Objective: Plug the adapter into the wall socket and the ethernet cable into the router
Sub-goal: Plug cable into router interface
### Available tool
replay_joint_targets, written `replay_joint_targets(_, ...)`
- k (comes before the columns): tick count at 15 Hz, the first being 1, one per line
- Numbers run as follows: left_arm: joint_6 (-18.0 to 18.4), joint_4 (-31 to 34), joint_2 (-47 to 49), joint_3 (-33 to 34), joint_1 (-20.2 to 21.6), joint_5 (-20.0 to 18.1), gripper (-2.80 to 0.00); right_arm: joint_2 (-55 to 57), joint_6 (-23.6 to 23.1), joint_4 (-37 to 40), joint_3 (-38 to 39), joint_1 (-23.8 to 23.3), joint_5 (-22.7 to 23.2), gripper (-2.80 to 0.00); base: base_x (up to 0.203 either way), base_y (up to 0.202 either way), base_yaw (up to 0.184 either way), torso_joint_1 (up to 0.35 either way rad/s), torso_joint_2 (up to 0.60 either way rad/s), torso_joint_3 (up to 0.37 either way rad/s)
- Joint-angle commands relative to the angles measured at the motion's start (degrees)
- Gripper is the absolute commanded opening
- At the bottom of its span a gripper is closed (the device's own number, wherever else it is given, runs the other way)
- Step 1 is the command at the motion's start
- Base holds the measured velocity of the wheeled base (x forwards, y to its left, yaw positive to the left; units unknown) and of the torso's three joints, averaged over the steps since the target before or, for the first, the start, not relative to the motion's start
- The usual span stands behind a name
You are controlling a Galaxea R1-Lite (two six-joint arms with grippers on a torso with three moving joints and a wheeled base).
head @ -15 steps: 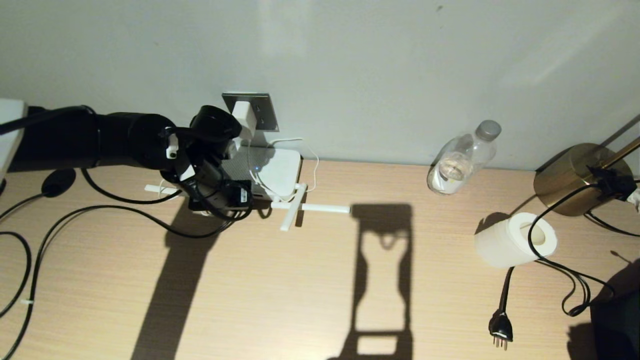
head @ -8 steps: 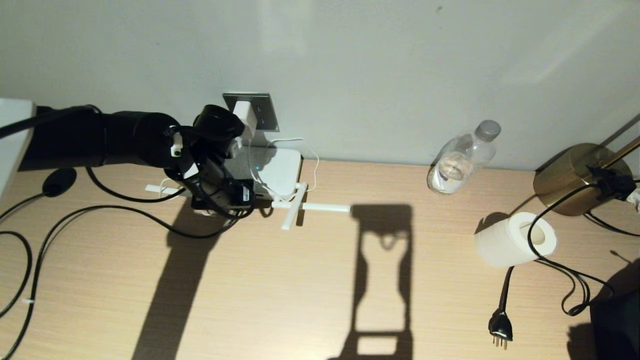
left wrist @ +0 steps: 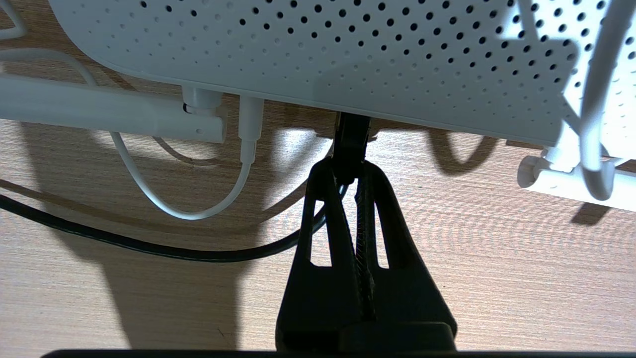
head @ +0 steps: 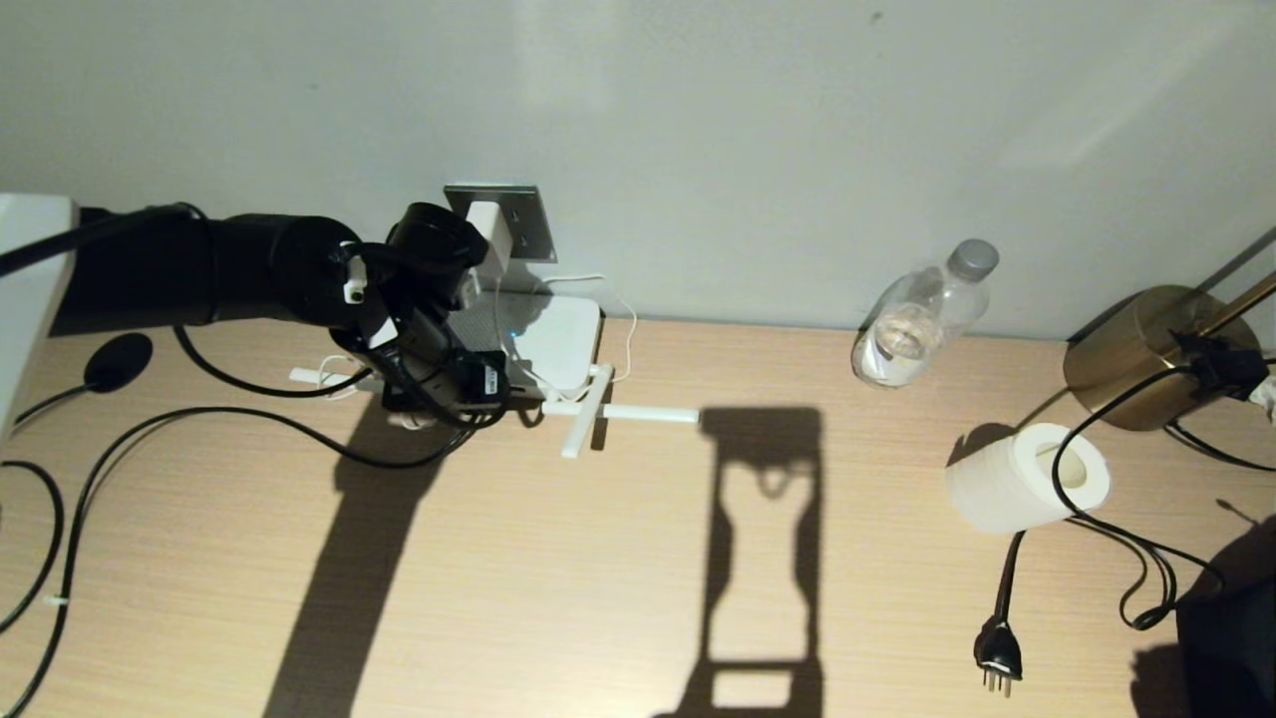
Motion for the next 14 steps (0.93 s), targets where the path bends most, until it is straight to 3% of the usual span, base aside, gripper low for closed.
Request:
replay_joint_targets(1, -0.1, 0.2, -0.1, 0.0, 0.0, 0.2, -2.80, 0.0, 0.0, 0.1, 0.0, 0.0, 0.0, -2.80, 0.000, 0.000, 0.000, 0.000, 0.00, 0.000)
replay_joint_targets(7, -0.3, 0.8, 0.0, 0.0, 0.0, 0.2, -2.80, 0.0, 0.0, 0.1, 0.0, 0.0, 0.0, -2.80, 0.000, 0.000, 0.000, 0.000, 0.00, 0.000)
replay_joint_targets(8, -0.3, 0.7, -0.1, -0.1, 0.0, 0.1, 0.00, 0.0, 0.0, 0.1, 0.0, 0.0, 0.0, -2.80, 0.000, 0.000, 0.000, 0.000, 0.00, 0.000)
replay_joint_targets(14, -0.5, 0.5, -0.5, 0.1, 0.0, 0.0, 0.00, 0.0, 0.0, 0.1, 0.0, 0.0, 0.0, -2.80, 0.000, 0.000, 0.000, 0.000, 0.00, 0.000)
